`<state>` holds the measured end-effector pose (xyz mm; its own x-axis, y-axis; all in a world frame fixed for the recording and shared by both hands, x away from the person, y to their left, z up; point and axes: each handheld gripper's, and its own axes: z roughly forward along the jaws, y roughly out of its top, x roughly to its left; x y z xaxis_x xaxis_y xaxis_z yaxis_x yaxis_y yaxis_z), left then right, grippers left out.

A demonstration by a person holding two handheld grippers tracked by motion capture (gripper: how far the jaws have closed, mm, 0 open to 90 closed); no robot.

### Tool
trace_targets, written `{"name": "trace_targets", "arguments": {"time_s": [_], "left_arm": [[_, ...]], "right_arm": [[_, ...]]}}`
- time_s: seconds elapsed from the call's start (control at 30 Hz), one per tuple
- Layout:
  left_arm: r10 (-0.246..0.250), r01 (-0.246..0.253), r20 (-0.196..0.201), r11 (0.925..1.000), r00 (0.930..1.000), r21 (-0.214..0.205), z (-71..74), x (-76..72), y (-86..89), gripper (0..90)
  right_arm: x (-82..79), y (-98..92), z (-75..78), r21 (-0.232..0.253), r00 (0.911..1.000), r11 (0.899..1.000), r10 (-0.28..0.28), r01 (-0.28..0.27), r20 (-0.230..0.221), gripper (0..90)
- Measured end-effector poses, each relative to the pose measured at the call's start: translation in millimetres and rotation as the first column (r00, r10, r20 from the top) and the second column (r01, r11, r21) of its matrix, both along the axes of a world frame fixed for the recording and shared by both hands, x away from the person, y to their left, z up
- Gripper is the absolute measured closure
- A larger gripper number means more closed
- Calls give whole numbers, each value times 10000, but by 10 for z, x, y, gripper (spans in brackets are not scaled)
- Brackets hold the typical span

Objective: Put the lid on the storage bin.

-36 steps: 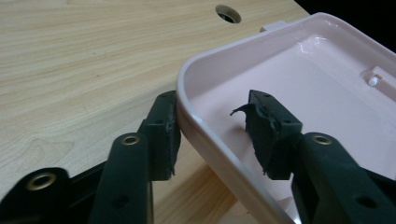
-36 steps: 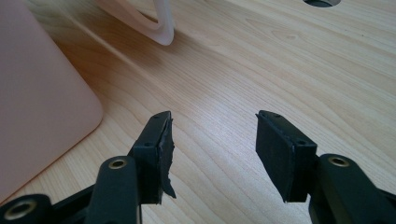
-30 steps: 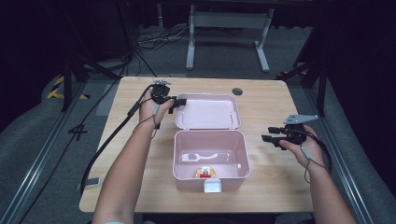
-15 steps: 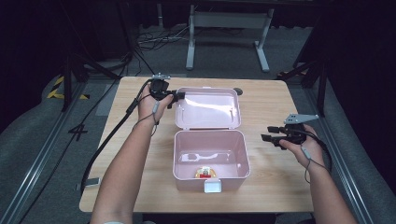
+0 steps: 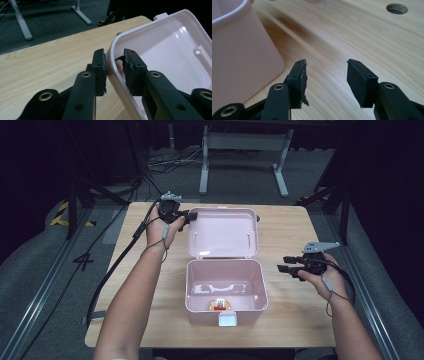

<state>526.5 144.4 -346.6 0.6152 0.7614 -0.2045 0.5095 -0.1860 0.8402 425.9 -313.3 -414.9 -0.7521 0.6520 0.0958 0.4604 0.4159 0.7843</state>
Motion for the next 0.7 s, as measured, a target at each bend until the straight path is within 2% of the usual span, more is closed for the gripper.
{"name": "trace_targets", "arguments": {"time_s": [0.1,0.13,0.43,0.6,0.7], "left_arm": [[-14,14,56,10000,10000,-51,19,-13,1,726],[-32,33,75,10000,10000,-62,46,-24,5,727],[-87,86,358,10000,9993,40,169,-86,-3,743],[-78,86,444,9998,9990,-182,213,-122,6,746],[-135,148,581,9996,9982,-221,253,-154,10,748]], "right_arm": [[-9,12,14,-16,10000,10000,56,-56,32,510],[-19,18,29,123,9999,9998,125,-126,51,511],[-47,56,88,34,9992,9995,316,-317,225,519],[-65,74,120,3,9984,9991,418,-418,375,530],[-84,88,143,155,9981,9986,495,-501,362,539]]}}
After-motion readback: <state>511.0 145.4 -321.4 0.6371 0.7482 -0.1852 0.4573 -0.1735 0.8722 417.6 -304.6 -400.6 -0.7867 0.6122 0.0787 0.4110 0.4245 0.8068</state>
